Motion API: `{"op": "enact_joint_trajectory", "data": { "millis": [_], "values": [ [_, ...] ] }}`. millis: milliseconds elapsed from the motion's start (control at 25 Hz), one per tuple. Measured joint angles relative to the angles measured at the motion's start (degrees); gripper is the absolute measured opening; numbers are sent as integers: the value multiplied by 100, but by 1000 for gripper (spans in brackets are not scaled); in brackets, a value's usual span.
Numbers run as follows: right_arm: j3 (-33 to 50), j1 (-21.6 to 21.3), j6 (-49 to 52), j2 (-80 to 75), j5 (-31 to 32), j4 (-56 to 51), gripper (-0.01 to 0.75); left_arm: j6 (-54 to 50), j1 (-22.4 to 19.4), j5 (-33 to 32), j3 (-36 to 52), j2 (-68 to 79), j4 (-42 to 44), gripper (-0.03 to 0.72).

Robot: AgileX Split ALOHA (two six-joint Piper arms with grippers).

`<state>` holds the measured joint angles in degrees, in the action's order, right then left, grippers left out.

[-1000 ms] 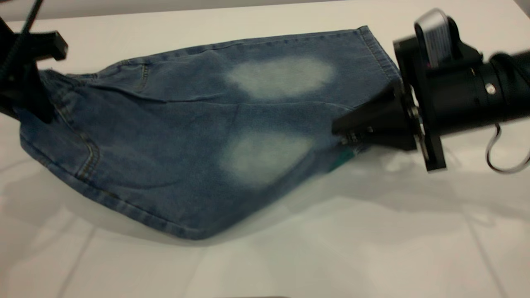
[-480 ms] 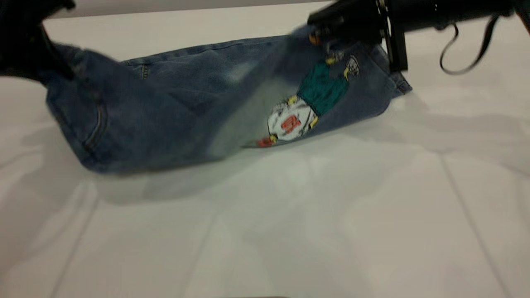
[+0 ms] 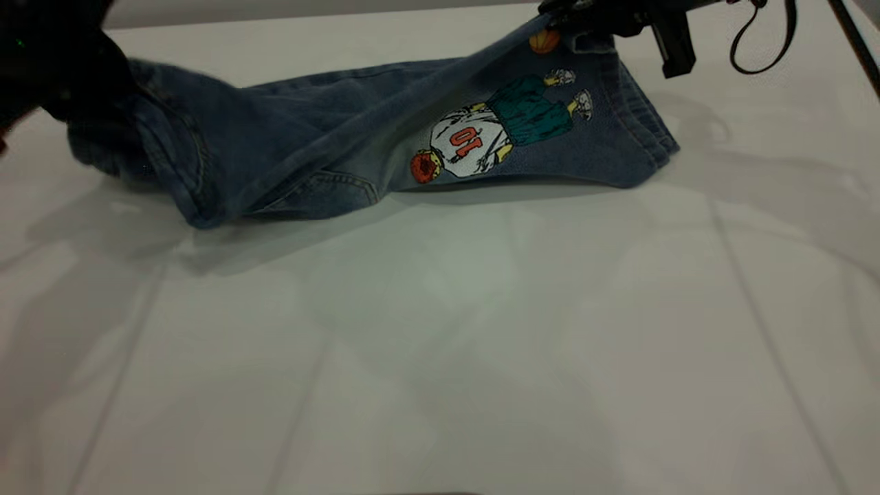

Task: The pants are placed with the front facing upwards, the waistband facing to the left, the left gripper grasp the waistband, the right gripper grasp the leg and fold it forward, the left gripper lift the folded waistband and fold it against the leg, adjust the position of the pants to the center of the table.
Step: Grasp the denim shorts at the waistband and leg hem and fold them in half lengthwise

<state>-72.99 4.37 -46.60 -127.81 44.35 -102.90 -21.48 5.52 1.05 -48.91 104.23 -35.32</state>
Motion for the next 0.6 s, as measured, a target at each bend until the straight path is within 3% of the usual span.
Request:
{"op": "enact_joint_trajectory", "data": {
  "millis": [400, 600],
  "values": [
    [-958, -110, 651, -876, -29, 0, 26, 0, 0, 701, 0, 297, -1470, 100],
    [-1036, -207, 661, -979, 13, 0, 27, 0, 0, 870, 0, 435, -1586, 100]
  ]
}}
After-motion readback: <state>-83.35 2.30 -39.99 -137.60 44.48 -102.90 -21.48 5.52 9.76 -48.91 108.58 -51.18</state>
